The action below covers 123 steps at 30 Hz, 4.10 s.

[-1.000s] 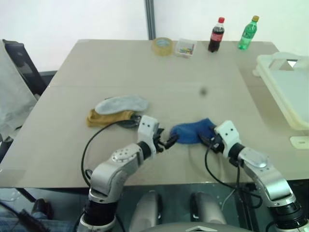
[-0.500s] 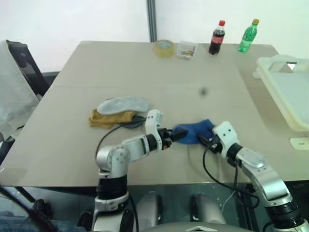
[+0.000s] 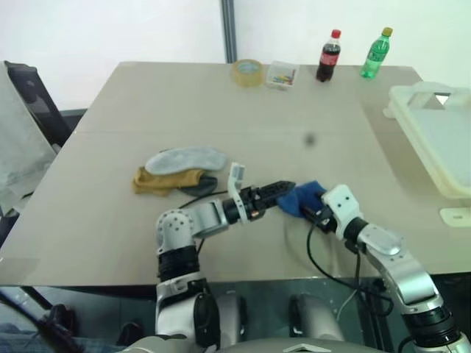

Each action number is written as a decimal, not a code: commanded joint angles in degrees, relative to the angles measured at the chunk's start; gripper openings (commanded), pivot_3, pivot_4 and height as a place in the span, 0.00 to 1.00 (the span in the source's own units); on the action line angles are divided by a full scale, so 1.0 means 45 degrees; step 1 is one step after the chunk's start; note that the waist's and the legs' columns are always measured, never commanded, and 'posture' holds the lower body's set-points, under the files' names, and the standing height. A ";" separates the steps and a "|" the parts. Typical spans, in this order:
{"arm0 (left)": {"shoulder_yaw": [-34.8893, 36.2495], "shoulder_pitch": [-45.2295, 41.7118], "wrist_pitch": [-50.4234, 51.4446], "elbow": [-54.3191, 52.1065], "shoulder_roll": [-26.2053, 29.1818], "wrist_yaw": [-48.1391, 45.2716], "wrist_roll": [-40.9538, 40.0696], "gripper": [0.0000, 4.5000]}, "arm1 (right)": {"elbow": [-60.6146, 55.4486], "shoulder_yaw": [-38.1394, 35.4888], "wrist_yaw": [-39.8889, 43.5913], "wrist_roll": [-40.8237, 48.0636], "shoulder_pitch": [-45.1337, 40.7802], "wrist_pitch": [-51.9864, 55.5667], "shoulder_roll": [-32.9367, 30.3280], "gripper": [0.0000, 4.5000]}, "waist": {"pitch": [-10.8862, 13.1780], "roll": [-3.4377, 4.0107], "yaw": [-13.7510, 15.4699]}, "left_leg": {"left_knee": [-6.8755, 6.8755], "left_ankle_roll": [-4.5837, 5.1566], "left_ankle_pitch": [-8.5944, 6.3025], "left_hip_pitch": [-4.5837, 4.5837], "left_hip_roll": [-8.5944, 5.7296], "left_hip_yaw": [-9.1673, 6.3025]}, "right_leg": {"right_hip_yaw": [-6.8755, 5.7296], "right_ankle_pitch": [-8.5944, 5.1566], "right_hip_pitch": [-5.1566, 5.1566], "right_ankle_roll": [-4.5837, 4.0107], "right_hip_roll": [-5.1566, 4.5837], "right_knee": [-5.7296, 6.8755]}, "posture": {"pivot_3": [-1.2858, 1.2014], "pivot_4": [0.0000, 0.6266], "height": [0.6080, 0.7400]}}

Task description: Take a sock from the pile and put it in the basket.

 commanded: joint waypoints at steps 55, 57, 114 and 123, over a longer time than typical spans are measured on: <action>-0.2137 -0.1111 -0.3174 0.2519 -0.1573 0.1277 -0.1709 0.82 | -0.2636 -0.5194 -0.1772 0.6198 -0.1955 1.0961 -0.0213 0.99 | 0.0045 -0.0042 0.0053 | -0.0008 0.0012 -0.0007 -0.0113 -0.0012 -0.0018 | -0.0021 0.0001 -0.0093 -0.0006 -0.0028 -0.0021 | 0.52 0.24 1.00; -0.2152 -0.1124 -0.3181 0.2534 -0.1571 0.1267 -0.1690 0.82 | -0.2465 -0.5862 -0.1869 0.6789 -0.1986 1.1768 0.0542 0.99 | 0.0045 -0.0043 0.0049 | -0.0008 0.0012 -0.0007 -0.0113 -0.0011 -0.0019 | -0.0021 0.0002 -0.0093 -0.0006 -0.0028 -0.0021 | 0.52 0.24 1.00; -0.9831 0.0083 -1.9474 0.0009 0.1330 -0.5295 0.9679 0.82 | 0.6609 -1.4703 -0.6545 0.5448 -0.9989 1.0623 -0.3696 0.01 | 0.0084 0.0135 -0.0151 | -0.0030 0.0019 -0.0002 -0.0307 -0.0044 0.0054 | 0.0034 0.0040 -0.0312 0.0063 -0.0022 -0.0008 | 0.52 0.24 1.00; -0.9812 -0.0289 -1.9664 0.0454 0.0806 -0.5317 0.9913 0.82 | 1.1861 -1.5508 -0.7853 0.5429 -1.1220 0.6915 -0.4152 0.26 | 0.0079 0.0150 -0.0285 | -0.0032 0.0018 -0.0001 -0.0287 -0.0022 0.0083 | 0.0077 0.0046 -0.0314 0.0073 0.0007 -0.0004 | 0.52 0.24 1.00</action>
